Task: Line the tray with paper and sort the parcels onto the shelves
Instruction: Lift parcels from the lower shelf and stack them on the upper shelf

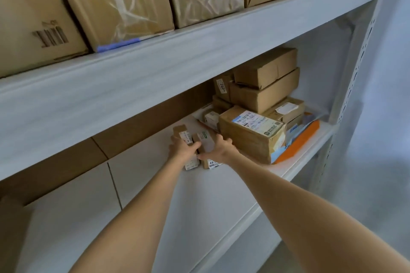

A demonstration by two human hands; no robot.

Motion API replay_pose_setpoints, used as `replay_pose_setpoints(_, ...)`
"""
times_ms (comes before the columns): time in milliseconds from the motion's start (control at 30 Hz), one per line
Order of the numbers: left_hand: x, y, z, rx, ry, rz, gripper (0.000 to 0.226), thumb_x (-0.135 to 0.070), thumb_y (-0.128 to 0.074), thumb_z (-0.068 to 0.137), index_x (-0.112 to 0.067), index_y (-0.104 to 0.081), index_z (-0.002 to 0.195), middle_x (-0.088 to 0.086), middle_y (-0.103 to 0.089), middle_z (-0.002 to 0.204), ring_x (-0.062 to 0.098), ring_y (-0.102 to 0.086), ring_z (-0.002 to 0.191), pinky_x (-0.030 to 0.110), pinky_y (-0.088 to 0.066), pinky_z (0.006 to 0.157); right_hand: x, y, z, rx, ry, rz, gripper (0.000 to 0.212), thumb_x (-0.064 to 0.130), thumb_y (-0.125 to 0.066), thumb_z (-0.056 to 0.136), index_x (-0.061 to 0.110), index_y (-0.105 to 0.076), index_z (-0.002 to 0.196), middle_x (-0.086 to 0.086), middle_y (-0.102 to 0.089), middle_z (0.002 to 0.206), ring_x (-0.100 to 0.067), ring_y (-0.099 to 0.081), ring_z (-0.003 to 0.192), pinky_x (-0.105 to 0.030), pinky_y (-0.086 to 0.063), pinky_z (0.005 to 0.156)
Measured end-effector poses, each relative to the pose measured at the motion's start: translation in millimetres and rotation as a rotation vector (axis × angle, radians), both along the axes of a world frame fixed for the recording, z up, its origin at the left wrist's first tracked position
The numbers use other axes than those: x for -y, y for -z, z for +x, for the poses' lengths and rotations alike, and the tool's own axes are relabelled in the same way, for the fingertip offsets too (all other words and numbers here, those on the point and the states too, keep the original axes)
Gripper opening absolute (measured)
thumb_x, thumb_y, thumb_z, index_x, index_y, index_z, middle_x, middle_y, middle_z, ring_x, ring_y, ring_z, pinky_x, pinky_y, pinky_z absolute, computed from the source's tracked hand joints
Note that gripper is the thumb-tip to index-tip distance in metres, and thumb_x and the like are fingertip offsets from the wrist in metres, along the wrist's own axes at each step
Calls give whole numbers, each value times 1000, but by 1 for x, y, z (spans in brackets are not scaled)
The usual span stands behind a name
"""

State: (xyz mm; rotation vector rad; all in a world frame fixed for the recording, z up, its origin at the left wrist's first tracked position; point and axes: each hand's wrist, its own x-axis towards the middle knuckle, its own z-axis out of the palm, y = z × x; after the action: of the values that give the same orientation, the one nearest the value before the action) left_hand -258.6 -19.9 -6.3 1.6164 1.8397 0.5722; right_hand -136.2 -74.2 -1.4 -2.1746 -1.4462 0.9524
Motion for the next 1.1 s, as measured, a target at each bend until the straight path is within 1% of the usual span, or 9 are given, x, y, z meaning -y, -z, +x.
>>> replay_pose_setpoints(100,-15,6,6,21,-35,-5,92,-40,-70,82,1,-17,145,21,-42,141,35,-44,128,38,-42,97,-18,9,-3,-10,-33,-28,112,56,-75,75,13,-9,155,-19,-20,155,-38,-27,142,-46,-35,112)
replay_pose_setpoints(333,-36,18,8,-89,7,-51,75,-42,-65,87,-3,-31,141,20,-45,138,34,-51,122,35,-45,90,-39,23,-6,72,-67,-84,110,52,-75,76,15,-8,156,-19,-10,160,-42,-15,145,-48,-29,113)
replay_pose_setpoints(433,-43,23,5,-65,-19,-70,72,-36,-68,86,-5,-33,139,20,-48,137,35,-53,119,37,-47,88,-43,26,-5,86,-81,-88,109,49,-76,75,18,-9,155,-19,-12,159,-41,-17,144,-48,-31,112)
replay_pose_setpoints(567,-42,24,6,17,-32,-90,66,-26,-72,84,-8,-36,137,16,-56,130,33,-58,114,37,-49,84,-46,26,3,19,-77,-98,110,45,-78,73,18,-10,155,-18,-16,155,-38,-25,142,-47,-37,110)
replay_pose_setpoints(767,-37,18,-3,71,-124,-113,50,-22,-68,86,-4,-44,126,19,-57,127,35,-60,110,37,-51,82,-47,23,7,-152,-8,-142,110,44,-78,75,18,-8,156,-17,-15,157,-37,-16,146,-44,-26,115)
replay_pose_setpoints(900,-31,15,-7,180,-136,-119,46,-25,-64,87,-3,-49,124,18,-60,124,34,-62,106,36,-52,81,-47,24,7,-273,41,-105,105,37,-80,71,15,-19,153,-13,-34,151,-33,-31,140,-45,-30,115)
replay_pose_setpoints(1000,-24,11,-8,238,-156,-169,44,-26,-61,84,-3,-55,121,18,-64,118,32,-65,100,37,-54,76,-42,21,9,-439,118,-106,77,28,-78,76,13,-37,139,-11,-54,130,-29,-53,121,-43,-43,106)
replay_pose_setpoints(1033,-21,9,-8,258,-164,-189,41,-25,-59,84,-3,-57,119,18,-65,115,32,-66,99,35,-54,72,-36,18,10,-528,146,-124,62,26,-75,80,14,-42,131,-12,-58,119,-28,-57,112,-43,-47,102)
replay_pose_setpoints(1100,-17,4,-9,304,-194,-201,34,-24,-53,86,-4,-58,113,19,-65,110,32,-65,94,32,-50,67,-30,16,15,-686,178,-152,48,25,-70,86,16,-45,125,-10,-60,103,-25,-60,95,-41,-50,92)
